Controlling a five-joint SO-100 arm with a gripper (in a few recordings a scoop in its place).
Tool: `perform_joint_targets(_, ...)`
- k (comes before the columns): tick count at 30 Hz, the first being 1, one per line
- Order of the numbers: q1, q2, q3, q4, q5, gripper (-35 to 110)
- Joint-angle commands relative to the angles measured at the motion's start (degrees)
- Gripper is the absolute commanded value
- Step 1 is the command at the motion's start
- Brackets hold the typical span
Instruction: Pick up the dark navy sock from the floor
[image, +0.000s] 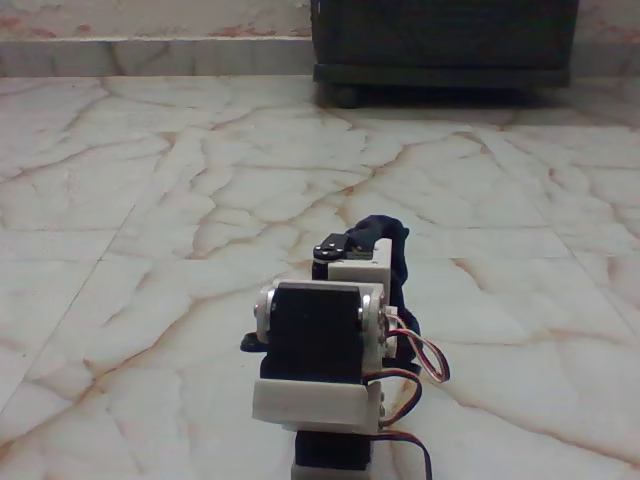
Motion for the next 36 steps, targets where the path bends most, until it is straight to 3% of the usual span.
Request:
perform_joint_targets(1,0.4,2.3,-0.1,0.0,-0.6,0)
perform_joint_targets(36,-0.8,2.3,-0.1,0.2,-0.2,0)
